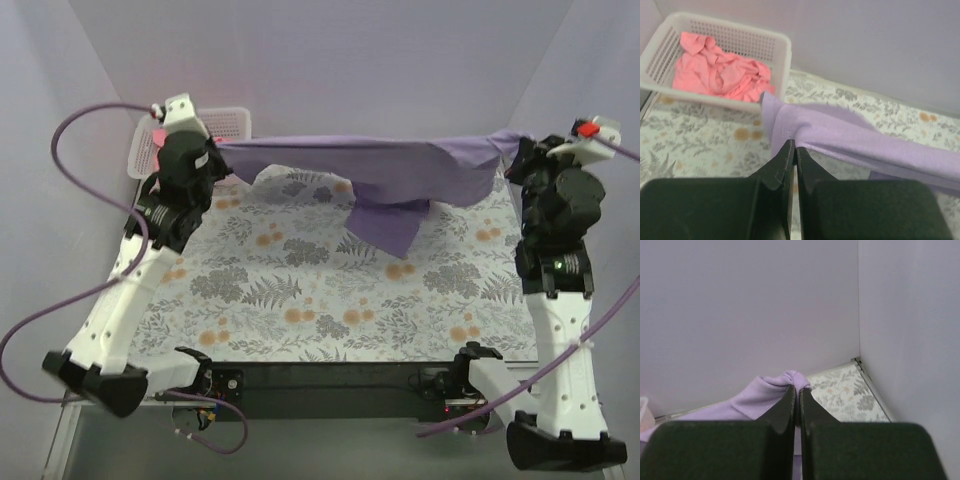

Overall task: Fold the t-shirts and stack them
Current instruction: Flatten the tshirt out

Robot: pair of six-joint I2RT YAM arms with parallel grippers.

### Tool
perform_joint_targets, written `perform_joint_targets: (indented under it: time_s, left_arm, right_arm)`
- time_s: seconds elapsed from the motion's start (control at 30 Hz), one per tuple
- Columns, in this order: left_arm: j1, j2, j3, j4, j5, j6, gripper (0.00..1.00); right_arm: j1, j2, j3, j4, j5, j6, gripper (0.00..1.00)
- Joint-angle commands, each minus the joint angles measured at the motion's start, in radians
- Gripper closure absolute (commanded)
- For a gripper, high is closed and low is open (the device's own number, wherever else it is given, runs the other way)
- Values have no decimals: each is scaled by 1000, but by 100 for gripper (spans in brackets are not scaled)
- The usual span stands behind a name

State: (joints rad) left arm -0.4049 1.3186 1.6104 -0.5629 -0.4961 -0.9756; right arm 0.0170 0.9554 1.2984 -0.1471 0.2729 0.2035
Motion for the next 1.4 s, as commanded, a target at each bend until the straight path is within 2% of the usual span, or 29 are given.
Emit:
perform_joint_targets:
  time_s: [0.0,0.03,0.07,0.1,0.13,0.17,0.2,0.23,0.27,0.4,0.57,0.73,0.8,0.9,1.0,1.23,1.27,1.37]
  left_arm:
    - [3,-287,-338,23,6,-95,100]
    - [5,-321,-383,3,14,-129,100]
    - [3,-364,-438,-9,25,-167,99]
    - [3,-402,-486,-37,39,-201,95]
    - [3,-439,-574,-41,54,-234,90]
    - [3,-487,-613,-46,74,-283,79]
    - [3,-565,-647,-54,105,-307,77]
    - [3,-606,-700,-64,117,-325,74]
    - [3,-642,-716,-74,120,-346,66]
    - [3,-748,-733,-127,123,-374,54]
    - [3,-681,-711,-120,204,-354,52]
    - [3,-507,-748,-46,353,-351,38]
    - [5,-326,-770,15,463,-344,38]
    - [3,-184,-771,38,536,-315,46]
    - [2,-87,-796,50,579,-299,49]
    - [-5,19,-879,97,602,-281,50]
    - [-6,68,-888,87,596,-269,51]
    - [-8,87,-897,84,568,-267,55]
  right_arm:
    - [-8,-197,-250,-6,85,39,99]
    - [-6,-274,-313,-28,75,57,99]
    - [-6,-274,-314,-45,75,74,99]
    - [-6,-352,-373,-87,59,105,96]
    - [-8,-392,-395,-107,51,120,90]
    - [-8,-429,-418,-124,45,128,84]
    - [-6,-496,-432,-144,32,134,72]
    - [-6,-529,-450,-176,29,140,66]
    - [-8,-578,-449,-198,29,143,56]
    - [18,-641,-427,-238,28,158,44]
    - [21,-624,-409,-224,-24,160,42]
    - [21,-457,-439,-216,-188,122,41]
    - [21,-259,-456,-215,-265,131,45]
    - [21,-85,-456,-201,-322,140,51]
    - [21,58,-467,-138,-322,145,53]
    - [27,347,-464,15,-414,134,53]
    - [29,476,-435,36,-438,131,55]
    - [35,563,-400,75,-445,134,55]
